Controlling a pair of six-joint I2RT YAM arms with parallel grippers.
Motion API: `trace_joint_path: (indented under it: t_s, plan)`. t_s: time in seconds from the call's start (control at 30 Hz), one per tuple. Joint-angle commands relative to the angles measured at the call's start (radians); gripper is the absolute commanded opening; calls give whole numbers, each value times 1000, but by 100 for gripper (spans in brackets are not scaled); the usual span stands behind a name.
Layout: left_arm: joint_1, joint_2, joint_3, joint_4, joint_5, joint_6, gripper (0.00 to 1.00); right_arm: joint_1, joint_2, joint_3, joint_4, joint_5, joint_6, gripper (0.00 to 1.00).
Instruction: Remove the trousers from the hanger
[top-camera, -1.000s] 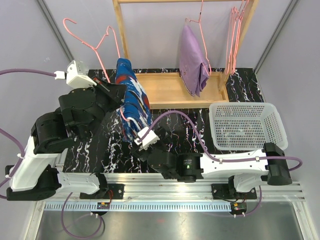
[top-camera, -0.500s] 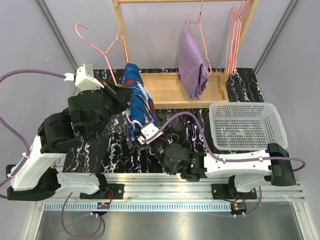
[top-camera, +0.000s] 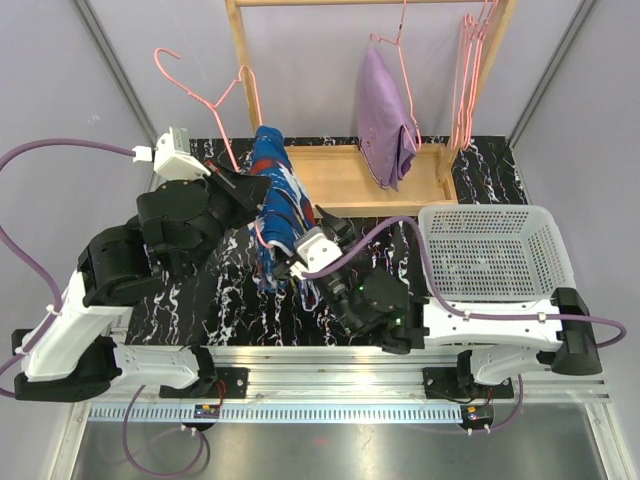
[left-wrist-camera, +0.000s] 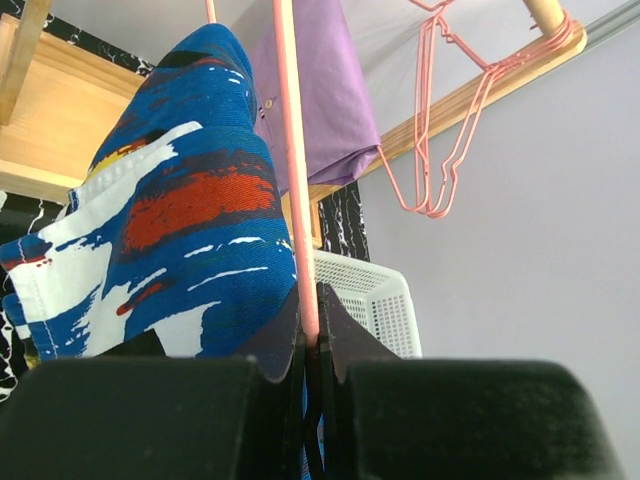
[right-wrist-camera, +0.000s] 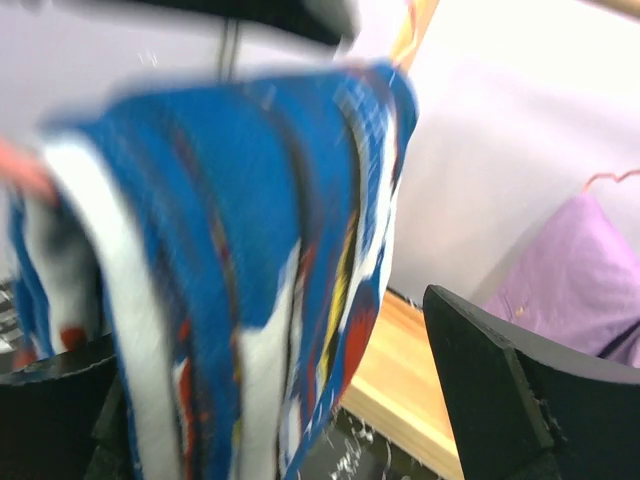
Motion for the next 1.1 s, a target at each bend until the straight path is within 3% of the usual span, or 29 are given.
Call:
trace_joint_path:
  t_s: [0.0, 0.4, 0.47, 0.5, 0.57, 0.7, 0.8, 0.83, 0.9, 0.93, 1.07]
  plan:
    - [-3, -20, 6, 164, -17, -27, 0, -7, -82, 75, 24, -88, 9, 90]
    - [-3, 28, 50, 166, 16, -7, 0, -7, -76, 204, -191, -172, 47, 83]
    - [-5, 40, 61, 155, 16, 0, 0, -7, -72, 218, -229, -188, 55, 76]
    - [-3, 43, 73, 152, 11, 3, 0, -7, -70, 224, -235, -189, 53, 65]
    - [-3, 46, 79, 141, 5, 10, 0, -7, -75, 222, -242, -186, 52, 58]
    - [-5, 51, 78, 128, 6, 31, 0, -7, -81, 225, -260, -191, 37, 30]
    - [-5, 83, 101, 93, 41, 79, 0, -7, -75, 236, -263, -177, 6, 26]
    - [-5, 90, 113, 51, 49, 89, 0, -7, -76, 239, -263, -171, -9, 17]
    - [-3, 91, 90, 33, 66, 94, 0, -7, -79, 239, -260, -165, -17, 11]
    - [-3, 74, 67, 42, 71, 99, 0, -7, -81, 233, -245, -159, -31, 0]
    - [3, 41, -29, 19, 63, 99, 0, -7, -83, 222, -122, -64, -68, 0]
